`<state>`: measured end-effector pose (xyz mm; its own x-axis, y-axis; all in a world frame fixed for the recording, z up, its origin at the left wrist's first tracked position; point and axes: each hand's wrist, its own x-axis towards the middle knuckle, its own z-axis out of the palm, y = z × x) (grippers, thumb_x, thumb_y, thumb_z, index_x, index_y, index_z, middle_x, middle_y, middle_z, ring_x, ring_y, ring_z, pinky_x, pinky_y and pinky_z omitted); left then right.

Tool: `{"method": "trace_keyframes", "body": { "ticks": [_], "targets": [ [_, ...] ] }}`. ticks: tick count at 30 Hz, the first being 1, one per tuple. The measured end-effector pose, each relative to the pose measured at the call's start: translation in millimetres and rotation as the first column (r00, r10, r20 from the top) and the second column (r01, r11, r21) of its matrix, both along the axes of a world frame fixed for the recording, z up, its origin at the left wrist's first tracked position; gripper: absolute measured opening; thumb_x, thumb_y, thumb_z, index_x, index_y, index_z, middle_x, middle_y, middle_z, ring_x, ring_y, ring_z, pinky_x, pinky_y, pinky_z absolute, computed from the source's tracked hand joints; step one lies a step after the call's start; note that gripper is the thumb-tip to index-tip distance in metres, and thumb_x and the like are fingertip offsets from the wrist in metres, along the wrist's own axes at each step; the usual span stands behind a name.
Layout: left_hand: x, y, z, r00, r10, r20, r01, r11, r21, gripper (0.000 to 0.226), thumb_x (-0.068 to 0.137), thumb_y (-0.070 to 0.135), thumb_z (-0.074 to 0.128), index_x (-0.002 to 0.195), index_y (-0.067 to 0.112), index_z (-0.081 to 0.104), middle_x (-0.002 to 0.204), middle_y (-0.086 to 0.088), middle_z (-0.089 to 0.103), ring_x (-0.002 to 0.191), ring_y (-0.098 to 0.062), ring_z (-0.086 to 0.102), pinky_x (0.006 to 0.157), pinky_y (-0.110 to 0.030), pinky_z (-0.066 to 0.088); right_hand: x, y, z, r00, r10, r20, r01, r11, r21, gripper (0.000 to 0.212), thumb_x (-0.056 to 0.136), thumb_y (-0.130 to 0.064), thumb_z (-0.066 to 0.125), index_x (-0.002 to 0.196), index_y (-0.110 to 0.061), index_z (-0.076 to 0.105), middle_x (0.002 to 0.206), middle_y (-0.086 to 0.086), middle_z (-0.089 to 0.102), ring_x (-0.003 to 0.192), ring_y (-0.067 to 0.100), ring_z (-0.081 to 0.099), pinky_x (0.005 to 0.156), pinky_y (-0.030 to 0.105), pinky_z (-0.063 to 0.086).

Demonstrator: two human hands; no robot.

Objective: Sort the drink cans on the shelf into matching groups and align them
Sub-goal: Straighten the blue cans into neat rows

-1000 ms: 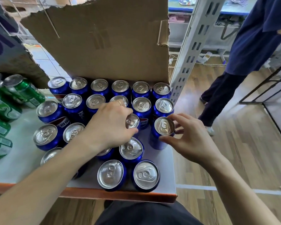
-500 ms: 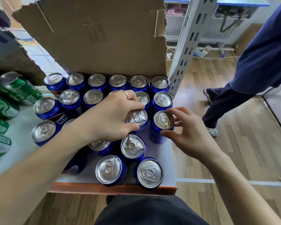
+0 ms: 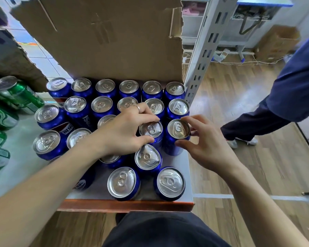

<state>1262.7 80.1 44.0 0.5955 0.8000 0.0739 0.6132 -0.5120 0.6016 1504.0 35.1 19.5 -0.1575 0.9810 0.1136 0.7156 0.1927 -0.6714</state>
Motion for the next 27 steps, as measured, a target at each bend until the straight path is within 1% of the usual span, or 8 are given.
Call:
{"method": "trace_keyframes", "body": {
  "ticks": [5,9,12,14,18,21,24,27],
  "targets": [
    [-1,3,-6,1.0,-0.015,0.027,0.016,0.999,-0.038,0.05,0.082,0.021,0.078,0.129,0.017,0.063,0.118,0.008,0.053,0.109,-0.003,0.051,0.094,-0.011,0.034,2,-2,1,0.998,-0.016,-0.064,0.014,0.999,-0.029,0.057,0.077,-0.023,0.084,0.128,-0.021,0.06,0.12,-0.008,0.057,0.101,0.01,0.059,0.091,0.024,0.052],
    [-4,-13,1,0.999,0.029,0.038,-0.03,0.999,0.035,0.046,0.089,0.045,0.064,0.126,0.018,0.064,0.124,0.008,0.053,0.115,-0.004,0.051,0.1,-0.017,0.038,4,-19,-2,0.991,-0.09,-0.099,0.087,0.995,-0.042,0.066,0.08,-0.037,0.079,0.138,-0.02,0.052,0.132,-0.013,0.051,0.114,0.008,0.057,0.096,0.03,0.053],
    [-18,-45,13,0.994,0.113,-0.002,-0.113,0.991,0.078,0.058,0.081,0.063,0.058,0.125,0.024,0.063,0.12,0.014,0.05,0.109,-0.006,0.052,0.09,-0.028,0.048,6,-56,7,0.992,-0.102,-0.074,0.11,0.987,0.121,0.057,0.085,-0.048,0.067,0.131,-0.016,0.057,0.133,-0.005,0.052,0.123,0.012,0.052,0.096,0.034,0.049],
    [-24,-65,16,0.988,0.126,-0.083,-0.122,0.991,0.058,0.066,0.075,0.071,0.056,0.126,0.029,0.06,0.116,0.02,0.047,0.098,-0.004,0.053,0.079,-0.027,0.049,6,-84,15,0.996,-0.032,-0.088,0.045,0.988,0.15,0.052,0.084,-0.047,0.067,0.123,-0.012,0.062,0.124,-0.001,0.055,0.118,0.015,0.054,0.091,0.026,0.046],
    [-18,-82,7,0.969,0.112,-0.223,-0.086,0.989,0.123,0.073,0.075,0.07,0.053,0.129,0.022,0.057,0.116,0.011,0.057,0.096,-0.014,0.059,0.087,-0.032,0.049,-9,-114,8,0.989,0.145,-0.013,-0.144,0.989,0.046,0.065,0.078,-0.061,0.073,0.124,-0.018,0.061,0.125,-0.006,0.054,0.111,0.012,0.06,0.086,0.024,0.049],
    [-12,-81,4,0.954,0.198,-0.224,-0.173,0.977,0.126,0.077,0.072,0.071,0.053,0.129,0.019,0.057,0.116,0.005,0.064,0.101,-0.021,0.062,0.092,-0.039,0.049,-17,-115,-3,0.993,0.114,0.008,-0.114,0.991,0.064,0.061,0.078,-0.058,0.073,0.125,-0.021,0.058,0.127,-0.01,0.051,0.108,0.01,0.059,0.082,0.03,0.052],
    [-6,-82,0,0.932,0.213,-0.292,-0.172,0.972,0.161,0.077,0.071,0.067,0.058,0.127,0.015,0.06,0.113,0.0,0.068,0.1,-0.027,0.064,0.098,-0.042,0.047,-19,-112,-5,0.996,0.089,0.001,-0.089,0.994,0.068,0.062,0.079,-0.056,0.072,0.128,-0.02,0.058,0.132,-0.011,0.054,0.116,0.008,0.057,0.086,0.03,0.053],
    [-3,-83,-2,0.928,0.243,-0.284,-0.2,0.965,0.17,0.071,0.069,0.059,0.065,0.122,0.012,0.063,0.103,0.0,0.068,0.093,-0.027,0.064,0.091,-0.039,0.046,-25,-113,-10,0.997,0.075,-0.01,-0.073,0.993,0.098,0.072,0.078,-0.055,0.071,0.137,-0.019,0.05,0.135,-0.012,0.053,0.119,0.006,0.055,0.088,0.029,0.052]
  ]
}}
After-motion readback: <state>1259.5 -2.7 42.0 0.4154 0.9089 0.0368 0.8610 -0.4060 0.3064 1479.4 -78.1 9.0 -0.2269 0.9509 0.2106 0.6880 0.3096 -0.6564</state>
